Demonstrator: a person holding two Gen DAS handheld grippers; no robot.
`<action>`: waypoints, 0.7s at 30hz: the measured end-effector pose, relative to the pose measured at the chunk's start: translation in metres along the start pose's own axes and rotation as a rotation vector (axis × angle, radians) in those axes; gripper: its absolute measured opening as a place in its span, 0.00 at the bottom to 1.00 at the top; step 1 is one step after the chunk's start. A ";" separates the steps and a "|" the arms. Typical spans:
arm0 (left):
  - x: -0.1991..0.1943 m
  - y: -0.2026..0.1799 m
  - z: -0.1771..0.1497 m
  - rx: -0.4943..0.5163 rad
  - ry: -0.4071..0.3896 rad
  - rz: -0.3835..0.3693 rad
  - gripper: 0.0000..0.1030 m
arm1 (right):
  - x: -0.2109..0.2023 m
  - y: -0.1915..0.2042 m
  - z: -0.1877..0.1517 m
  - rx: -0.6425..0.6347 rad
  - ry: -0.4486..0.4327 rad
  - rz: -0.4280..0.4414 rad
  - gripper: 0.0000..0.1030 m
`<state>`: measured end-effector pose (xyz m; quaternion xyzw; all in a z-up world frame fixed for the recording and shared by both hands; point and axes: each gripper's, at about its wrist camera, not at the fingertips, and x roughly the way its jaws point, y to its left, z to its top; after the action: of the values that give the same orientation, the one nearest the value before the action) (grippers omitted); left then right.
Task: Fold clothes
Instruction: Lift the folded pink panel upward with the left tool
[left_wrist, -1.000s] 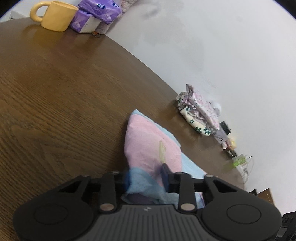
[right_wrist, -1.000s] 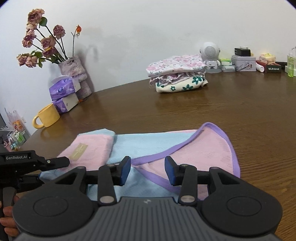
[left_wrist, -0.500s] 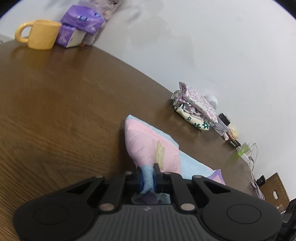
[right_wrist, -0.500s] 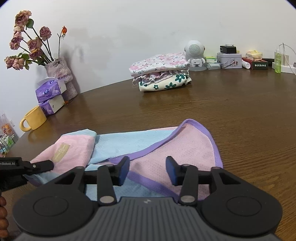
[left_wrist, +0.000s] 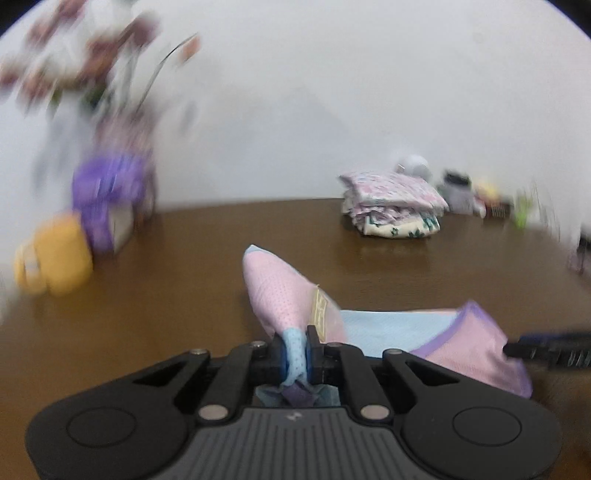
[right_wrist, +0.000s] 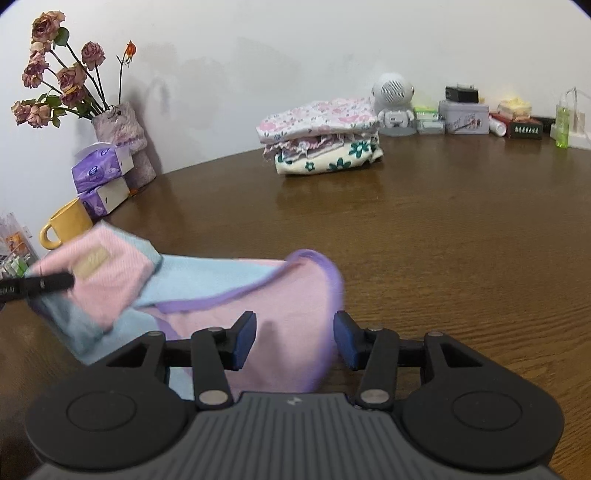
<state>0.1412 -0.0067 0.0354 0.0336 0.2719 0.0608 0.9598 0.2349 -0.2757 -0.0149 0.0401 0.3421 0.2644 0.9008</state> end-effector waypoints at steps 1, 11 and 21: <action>-0.002 -0.012 0.002 0.087 -0.015 0.010 0.07 | 0.001 -0.001 0.000 0.006 0.005 0.017 0.46; 0.011 -0.093 -0.020 0.493 0.005 0.022 0.07 | 0.004 -0.001 -0.004 0.032 0.000 0.096 0.46; 0.013 -0.010 0.001 -0.089 0.023 -0.068 0.08 | -0.004 0.034 0.014 -0.134 -0.033 0.196 0.46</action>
<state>0.1538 -0.0148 0.0290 -0.0191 0.2808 0.0404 0.9587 0.2260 -0.2473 0.0063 0.0174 0.3030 0.3729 0.8768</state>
